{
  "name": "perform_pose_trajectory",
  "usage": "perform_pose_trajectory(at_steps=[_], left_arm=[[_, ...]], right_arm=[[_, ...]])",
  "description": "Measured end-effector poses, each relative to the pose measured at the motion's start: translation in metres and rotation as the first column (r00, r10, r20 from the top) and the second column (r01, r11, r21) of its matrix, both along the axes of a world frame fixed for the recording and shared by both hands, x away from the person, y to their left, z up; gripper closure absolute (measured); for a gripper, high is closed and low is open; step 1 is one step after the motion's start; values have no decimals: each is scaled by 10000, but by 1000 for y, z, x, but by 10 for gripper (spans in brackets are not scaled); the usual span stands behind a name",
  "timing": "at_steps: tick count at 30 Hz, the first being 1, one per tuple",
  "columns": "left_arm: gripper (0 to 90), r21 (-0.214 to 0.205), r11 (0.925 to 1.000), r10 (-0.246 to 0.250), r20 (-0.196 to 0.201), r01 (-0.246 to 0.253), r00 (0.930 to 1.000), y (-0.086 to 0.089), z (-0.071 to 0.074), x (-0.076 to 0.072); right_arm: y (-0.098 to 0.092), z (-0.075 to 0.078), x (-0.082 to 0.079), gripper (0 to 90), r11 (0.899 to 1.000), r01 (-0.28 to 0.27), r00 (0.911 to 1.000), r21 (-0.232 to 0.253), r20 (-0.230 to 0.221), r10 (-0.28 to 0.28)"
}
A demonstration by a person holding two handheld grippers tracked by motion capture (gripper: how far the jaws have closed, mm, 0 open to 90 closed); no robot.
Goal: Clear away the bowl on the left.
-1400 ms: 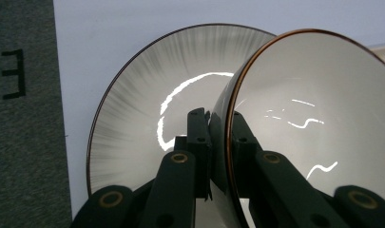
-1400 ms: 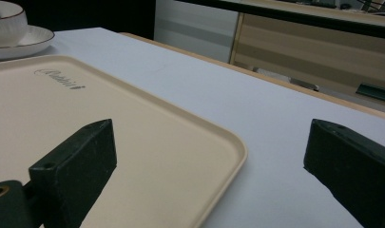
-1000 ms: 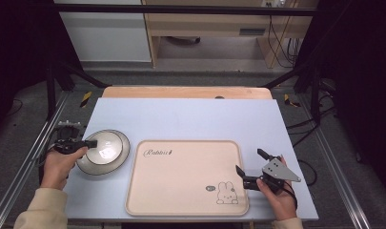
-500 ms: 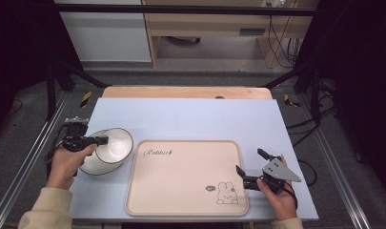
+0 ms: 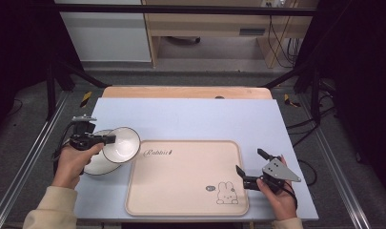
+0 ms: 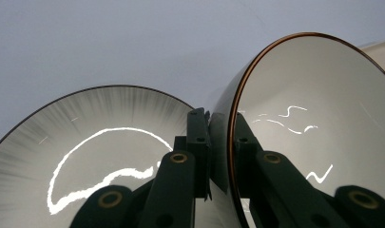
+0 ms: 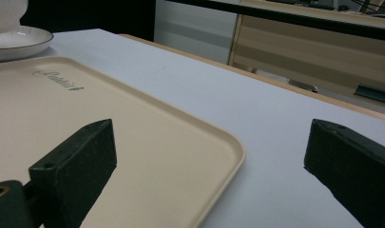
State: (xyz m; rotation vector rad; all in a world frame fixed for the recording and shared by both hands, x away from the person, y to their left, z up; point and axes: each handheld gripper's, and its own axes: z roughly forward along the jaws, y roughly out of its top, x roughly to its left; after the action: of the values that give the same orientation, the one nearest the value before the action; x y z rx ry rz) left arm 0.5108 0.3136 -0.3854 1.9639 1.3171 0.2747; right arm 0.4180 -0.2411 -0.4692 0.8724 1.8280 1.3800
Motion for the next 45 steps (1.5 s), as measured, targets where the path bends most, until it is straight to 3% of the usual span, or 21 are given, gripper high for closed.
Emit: perform_pose_trajectory(at_steps=[7,26,45], left_arm=[[825,-11,9999,-173,24,173,9998,-6,1,-1],[825,-59,9969,-785,53,785,9969,-32,4,-2],[825,122,9888,-1483,-166,1485,9888,-70,-2,1]], right_arm=[[-2,0,0,36,10000,57,9999,47,97,-57],[-13,7,-4,36,9990,175,9959,409,879,-210],[-16,8,-6,36,9989,190,9950,423,974,-230]])
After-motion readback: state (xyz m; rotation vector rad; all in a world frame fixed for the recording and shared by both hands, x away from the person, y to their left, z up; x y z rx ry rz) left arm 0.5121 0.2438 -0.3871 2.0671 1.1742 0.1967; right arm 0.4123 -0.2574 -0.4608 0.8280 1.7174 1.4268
